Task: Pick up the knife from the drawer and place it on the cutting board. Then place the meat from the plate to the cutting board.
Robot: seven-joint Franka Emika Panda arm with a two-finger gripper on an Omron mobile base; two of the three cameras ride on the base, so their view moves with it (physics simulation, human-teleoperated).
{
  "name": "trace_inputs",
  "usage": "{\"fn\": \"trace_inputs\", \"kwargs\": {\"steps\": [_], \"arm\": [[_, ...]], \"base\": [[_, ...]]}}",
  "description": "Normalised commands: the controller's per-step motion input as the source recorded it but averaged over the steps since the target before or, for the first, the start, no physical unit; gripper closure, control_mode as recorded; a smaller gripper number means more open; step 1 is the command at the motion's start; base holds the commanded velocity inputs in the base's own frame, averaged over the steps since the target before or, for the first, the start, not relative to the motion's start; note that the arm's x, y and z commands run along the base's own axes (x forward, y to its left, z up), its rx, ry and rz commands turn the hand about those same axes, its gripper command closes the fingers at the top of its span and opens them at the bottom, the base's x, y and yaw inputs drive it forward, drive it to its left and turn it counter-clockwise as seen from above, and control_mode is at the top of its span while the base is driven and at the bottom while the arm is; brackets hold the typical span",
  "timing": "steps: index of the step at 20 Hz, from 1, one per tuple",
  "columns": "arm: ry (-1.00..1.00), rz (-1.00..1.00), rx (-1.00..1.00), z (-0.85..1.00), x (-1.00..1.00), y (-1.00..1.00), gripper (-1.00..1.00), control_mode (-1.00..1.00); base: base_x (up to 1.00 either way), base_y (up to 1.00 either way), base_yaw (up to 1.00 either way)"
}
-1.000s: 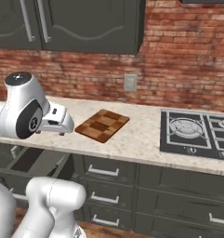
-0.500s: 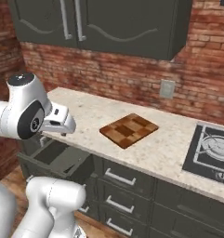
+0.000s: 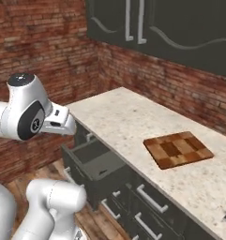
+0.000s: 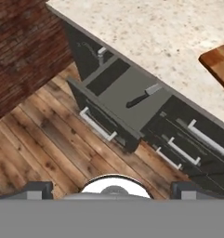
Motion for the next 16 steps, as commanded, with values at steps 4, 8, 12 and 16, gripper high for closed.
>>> {"fn": "trace_inputs", "kwargs": {"steps": [4,8,12,16], "arm": [[0.0,0.0,0.0,0.0,0.0,0.0,-1.0,1.0],[0.0,0.0,0.0,0.0,0.0,0.0,-1.0,1.0],[0.0,0.0,0.0,0.0,0.0,0.0,-1.0,1.0],[0.0,0.0,0.0,0.0,0.0,0.0,-1.0,1.0]], "base": [[0.0,-0.88,0.36],[0.0,-0.94,0.32],[0.2,-0.11,0.23],[0.34,0.21,0.16]]}}
